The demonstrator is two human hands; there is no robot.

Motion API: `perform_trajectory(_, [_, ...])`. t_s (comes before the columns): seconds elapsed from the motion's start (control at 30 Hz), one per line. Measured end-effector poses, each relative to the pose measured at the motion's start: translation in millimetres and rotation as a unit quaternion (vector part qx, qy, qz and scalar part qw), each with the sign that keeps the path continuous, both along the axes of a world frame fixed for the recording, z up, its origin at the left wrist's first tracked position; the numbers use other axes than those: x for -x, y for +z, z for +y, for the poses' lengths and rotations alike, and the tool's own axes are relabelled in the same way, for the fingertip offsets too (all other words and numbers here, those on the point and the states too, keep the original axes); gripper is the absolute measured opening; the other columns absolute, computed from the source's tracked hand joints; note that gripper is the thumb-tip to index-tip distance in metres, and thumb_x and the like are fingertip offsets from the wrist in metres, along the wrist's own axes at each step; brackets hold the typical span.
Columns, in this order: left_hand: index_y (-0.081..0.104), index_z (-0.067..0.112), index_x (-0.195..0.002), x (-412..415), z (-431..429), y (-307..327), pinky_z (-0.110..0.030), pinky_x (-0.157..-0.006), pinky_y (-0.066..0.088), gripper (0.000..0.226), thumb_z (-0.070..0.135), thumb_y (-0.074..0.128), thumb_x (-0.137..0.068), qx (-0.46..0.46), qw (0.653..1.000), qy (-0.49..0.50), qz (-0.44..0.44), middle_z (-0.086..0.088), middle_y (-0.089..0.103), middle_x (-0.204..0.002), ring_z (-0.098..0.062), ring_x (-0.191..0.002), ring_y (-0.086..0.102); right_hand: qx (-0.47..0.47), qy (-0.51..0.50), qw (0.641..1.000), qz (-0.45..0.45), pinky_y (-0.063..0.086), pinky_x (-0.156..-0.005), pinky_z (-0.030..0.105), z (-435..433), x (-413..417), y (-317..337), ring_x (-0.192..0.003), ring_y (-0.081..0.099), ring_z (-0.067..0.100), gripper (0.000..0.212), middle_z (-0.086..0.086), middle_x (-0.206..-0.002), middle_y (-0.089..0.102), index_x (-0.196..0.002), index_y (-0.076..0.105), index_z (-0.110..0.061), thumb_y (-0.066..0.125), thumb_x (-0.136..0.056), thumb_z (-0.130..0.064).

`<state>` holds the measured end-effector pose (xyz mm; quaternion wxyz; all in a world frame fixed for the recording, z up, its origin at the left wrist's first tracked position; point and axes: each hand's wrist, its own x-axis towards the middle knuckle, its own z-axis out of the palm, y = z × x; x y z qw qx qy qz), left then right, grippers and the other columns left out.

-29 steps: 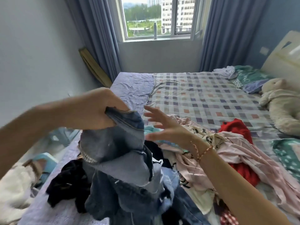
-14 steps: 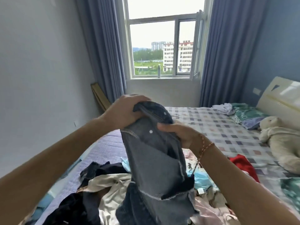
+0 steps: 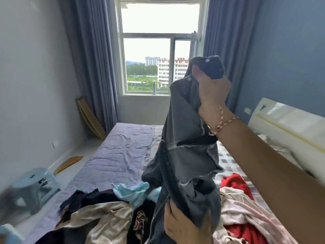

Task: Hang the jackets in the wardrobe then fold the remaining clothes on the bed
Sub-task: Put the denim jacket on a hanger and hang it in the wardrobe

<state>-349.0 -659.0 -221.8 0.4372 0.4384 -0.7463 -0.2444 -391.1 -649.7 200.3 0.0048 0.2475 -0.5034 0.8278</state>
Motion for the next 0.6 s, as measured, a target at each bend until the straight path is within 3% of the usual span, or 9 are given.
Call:
perform_trajectory(0.07, [0.058, -0.003, -0.114, -27.8, 34.4, 92.5, -0.038, -0.092, 0.041, 0.089, 0.055, 0.071, -0.048, -0.123, 0.987, -0.090, -0.059, -0.021, 0.058, -0.114, -0.034, -0.101, 0.056, -0.010, -0.015, 1.000, 0.023, 0.051, -0.057, 0.019, 8.6, 1.9, -4.5, -0.055, 0.058, 0.001, 0.029, -0.014, -0.060, 0.058, -0.059, 0.056, -0.026, 0.078, -0.074, -0.015])
perform_trajectory(0.1, [0.053, -0.005, -0.119, -47.5, 43.4, 136.6, -0.038, -0.090, 0.044, 0.083, 0.046, 0.076, -0.058, -0.147, 0.982, -0.108, -0.054, -0.020, 0.055, -0.119, -0.033, -0.108, 0.055, -0.017, -0.016, 0.999, 0.027, 0.048, -0.052, 0.013, 12.9, 6.4, -10.2, -0.050, 0.056, -0.003, 0.028, -0.015, -0.060, 0.057, -0.061, 0.056, -0.026, 0.077, -0.075, -0.014])
perform_trajectory(0.17, [0.040, 0.002, -0.130, -50.8, 26.9, 133.2, -0.034, -0.094, 0.039, 0.061, 0.024, 0.067, -0.080, -0.182, 0.975, -0.093, -0.082, -0.014, 0.045, -0.130, -0.029, -0.121, 0.047, -0.039, -0.022, 0.999, 0.022, 0.041, -0.045, 0.006, 25.5, 19.9, -24.2, -0.045, 0.054, -0.006, 0.018, -0.015, -0.063, 0.056, -0.070, 0.060, -0.020, 0.075, -0.078, -0.013])
perform_trajectory(0.23, [0.044, 0.008, -0.122, -70.7, 1.9, 130.8, -0.034, -0.087, 0.041, 0.038, 0.009, 0.056, -0.086, -0.209, 0.967, -0.120, -0.078, -0.012, 0.053, -0.118, -0.028, -0.113, 0.052, -0.084, -0.058, 0.995, 0.014, 0.037, -0.042, 0.004, 40.9, 36.8, -38.1, -0.050, 0.053, -0.004, 0.014, -0.012, -0.068, 0.057, -0.087, 0.063, -0.014, 0.074, -0.079, -0.018])
perform_trajectory(0.33, [0.043, 0.012, -0.088, -94.1, -44.2, 136.0, -0.040, -0.070, 0.044, 0.018, -0.003, 0.050, -0.082, -0.211, 0.975, -0.069, -0.024, -0.008, 0.057, -0.076, -0.033, -0.084, 0.060, -0.157, -0.125, 0.978, 0.064, 0.043, -0.055, 0.013, 72.1, 64.3, -57.8, -0.069, 0.057, 0.009, 0.021, 0.002, -0.085, 0.066, -0.094, 0.067, -0.009, 0.075, -0.078, -0.021])
perform_trajectory(0.4, [0.044, 0.008, -0.088, -105.2, -75.6, 158.1, -0.038, -0.064, 0.040, 0.016, -0.004, 0.050, -0.082, -0.162, 0.986, -0.033, -0.013, -0.008, 0.054, -0.071, -0.032, -0.075, 0.056, -0.235, -0.159, 0.950, 0.133, 0.043, -0.067, 0.024, 96.1, 78.1, -69.6, -0.077, 0.058, 0.017, 0.023, 0.012, -0.092, 0.068, -0.094, 0.068, -0.005, 0.074, -0.079, -0.022])
perform_trajectory(0.47, [0.049, 0.008, -0.089, -115.2, -100.5, 185.2, -0.035, -0.062, 0.036, 0.013, -0.001, 0.053, -0.081, -0.098, 0.995, -0.005, -0.022, -0.010, 0.056, -0.074, -0.033, -0.075, 0.054, -0.317, -0.181, 0.906, 0.212, 0.040, -0.068, 0.028, 120.0, 84.0, -77.9, -0.076, 0.056, 0.021, 0.026, 0.016, -0.086, 0.067, -0.091, 0.068, -0.003, 0.073, -0.080, -0.025])
perform_trajectory(0.6, [0.058, 0.006, -0.083, -120.9, -120.6, 247.8, -0.034, -0.065, 0.041, 0.006, 0.002, 0.054, -0.080, -0.006, 0.996, -0.068, -0.052, -0.011, 0.063, -0.077, -0.034, -0.079, 0.059, -0.421, -0.212, 0.827, 0.307, 0.039, -0.068, 0.031, 155.5, 86.1, -69.1, -0.077, 0.059, 0.031, 0.031, 0.018, -0.082, 0.065, -0.090, 0.064, -0.005, 0.072, -0.079, -0.033])
